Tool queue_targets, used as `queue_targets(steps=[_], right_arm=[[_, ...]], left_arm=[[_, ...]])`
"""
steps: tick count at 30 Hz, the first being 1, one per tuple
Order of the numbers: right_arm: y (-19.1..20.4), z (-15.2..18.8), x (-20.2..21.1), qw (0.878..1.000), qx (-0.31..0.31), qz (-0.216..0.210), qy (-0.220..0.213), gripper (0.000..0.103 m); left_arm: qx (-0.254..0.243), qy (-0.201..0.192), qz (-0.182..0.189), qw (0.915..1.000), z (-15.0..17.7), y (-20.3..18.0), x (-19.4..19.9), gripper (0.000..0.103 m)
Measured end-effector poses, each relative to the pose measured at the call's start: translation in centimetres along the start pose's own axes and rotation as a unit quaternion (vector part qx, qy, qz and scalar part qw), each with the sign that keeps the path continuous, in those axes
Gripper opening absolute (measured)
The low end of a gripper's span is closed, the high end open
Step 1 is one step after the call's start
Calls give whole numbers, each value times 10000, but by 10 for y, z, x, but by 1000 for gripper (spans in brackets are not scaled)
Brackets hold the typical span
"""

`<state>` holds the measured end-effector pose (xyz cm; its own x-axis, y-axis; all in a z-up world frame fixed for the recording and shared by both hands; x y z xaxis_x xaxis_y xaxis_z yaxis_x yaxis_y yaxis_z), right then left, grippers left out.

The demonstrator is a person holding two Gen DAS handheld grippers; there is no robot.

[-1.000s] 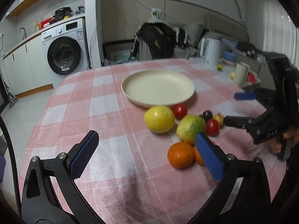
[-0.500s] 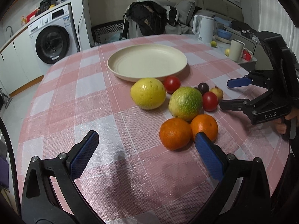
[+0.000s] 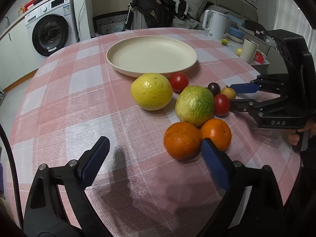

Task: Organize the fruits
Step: 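Grasp the brown pear-like fruit with the right gripper while the left gripper grasps an orange, then carry the orange and brown fruit onto the cream plate with both grippers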

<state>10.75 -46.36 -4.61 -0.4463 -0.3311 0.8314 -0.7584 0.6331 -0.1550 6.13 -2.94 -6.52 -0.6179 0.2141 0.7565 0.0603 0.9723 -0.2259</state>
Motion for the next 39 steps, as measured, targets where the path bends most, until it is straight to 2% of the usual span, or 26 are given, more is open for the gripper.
queue_targets(steps=[4,7,9,11,12,13,23,28,39], right_arm=[[0,-4,-2,10000,54,-34,-15,47],[-1,-5,-2,10000,51,-56,-48,39],[0,-5,-2,9999,54,-70,-78,36],[0,-5,-2,9998,50,-138,-133,28],[0,-5,-1,9998,39,-150,-142,28],[1,-5,-1,9998,38,-154,-147,28],[0,0,7,9994,5,-169,-317,27],[-3,-1,14,9988,-49,-121,-476,27],[-5,-9,38,9935,-166,45,-1128,27]], left_arm=[[72,64,254,9996,1,-1,2,79],[49,77,414,9991,3,-4,4,67],[-16,77,516,9986,5,-7,6,54],[-69,82,620,9980,6,-9,8,46],[-88,95,711,9974,6,-10,8,38],[-94,111,784,9968,8,-11,9,35],[-39,-52,758,9971,10,-7,17,34],[98,-307,868,9957,8,-1,29,34],[345,-939,675,9927,-10,8,47,34]])
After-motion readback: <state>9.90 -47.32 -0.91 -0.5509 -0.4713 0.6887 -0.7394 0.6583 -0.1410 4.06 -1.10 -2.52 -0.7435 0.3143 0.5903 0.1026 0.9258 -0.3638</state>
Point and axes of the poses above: each gripper's, at about its wrist camera, not at the fingertips, and x roughly against the way its jaws point, y to its left, z to its underside, the point moved 1 cm from there along -x, roughly the way its jaws point, and after that the axes turned 14 degrees about x, right-handed, at the moved point
